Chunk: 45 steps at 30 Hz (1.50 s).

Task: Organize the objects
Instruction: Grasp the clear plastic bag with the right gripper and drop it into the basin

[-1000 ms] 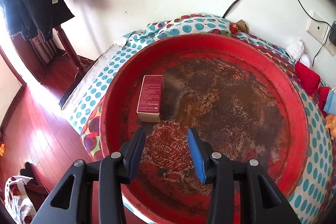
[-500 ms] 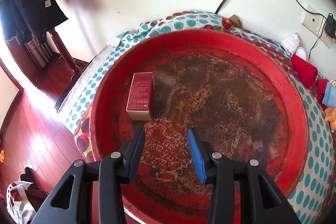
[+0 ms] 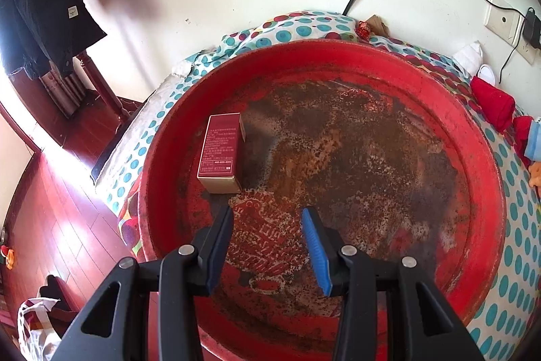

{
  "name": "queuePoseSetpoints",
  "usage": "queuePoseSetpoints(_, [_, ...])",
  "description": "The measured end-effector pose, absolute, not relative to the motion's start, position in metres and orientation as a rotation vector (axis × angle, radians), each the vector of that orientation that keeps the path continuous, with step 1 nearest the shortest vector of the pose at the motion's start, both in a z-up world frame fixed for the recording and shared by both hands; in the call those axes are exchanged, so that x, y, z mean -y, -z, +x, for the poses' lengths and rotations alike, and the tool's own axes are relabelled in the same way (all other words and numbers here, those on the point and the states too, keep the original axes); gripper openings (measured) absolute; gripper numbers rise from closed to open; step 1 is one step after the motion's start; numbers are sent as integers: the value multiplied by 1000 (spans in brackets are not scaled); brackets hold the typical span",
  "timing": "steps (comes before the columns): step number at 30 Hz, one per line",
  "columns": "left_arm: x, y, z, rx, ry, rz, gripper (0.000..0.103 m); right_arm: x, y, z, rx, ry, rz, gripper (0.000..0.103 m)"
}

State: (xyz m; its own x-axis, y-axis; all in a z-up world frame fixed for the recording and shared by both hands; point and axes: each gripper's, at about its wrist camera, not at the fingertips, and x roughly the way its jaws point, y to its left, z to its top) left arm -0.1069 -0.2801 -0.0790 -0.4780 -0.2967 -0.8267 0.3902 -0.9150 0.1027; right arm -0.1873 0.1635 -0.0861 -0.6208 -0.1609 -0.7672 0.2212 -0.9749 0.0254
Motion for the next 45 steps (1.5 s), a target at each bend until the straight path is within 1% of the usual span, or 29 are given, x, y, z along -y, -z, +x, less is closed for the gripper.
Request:
queuePoseSetpoints(8, [285,78,-105,-166,2391,1315,43,-87,61,-150,-198,2488,1138,32])
queuePoseSetpoints(18, [299,73,-102,-174,2368,1271,43,16,49,-126,-295,2299,1073,32])
queuePoseSetpoints(22, [309,71,-100,-213,2357,1255,43,56,47,-122,-332,2248,1046,32])
queuePoseSetpoints(28, [321,70,-97,-266,2346,1246,43,106,58,-123,-350,2179,1068,32])
queuePoseSetpoints(35, [320,72,-98,-258,2347,1255,43,143,83,-128,-402,2146,1115,32])
queuePoseSetpoints(37, [319,72,-99,-248,2354,1253,43,146,87,-129,-414,2142,1123,37])
queuePoseSetpoints(38, [318,73,-100,-242,2354,1254,43,146,88,-130,-414,2143,1119,42])
queuePoseSetpoints(39, [318,74,-101,-238,2351,1255,43,144,87,-130,-401,2144,1112,47])
queuePoseSetpoints(40, [318,75,-101,-238,2349,1258,43,142,86,-130,-390,2147,1101,57])
queuePoseSetpoints(41, [319,76,-102,-238,2348,1264,43,139,83,-129,-385,2158,1086,62])
queuePoseSetpoints(45, [319,78,-103,-238,2347,1271,43,121,68,-127,-340,2167,1048,63])
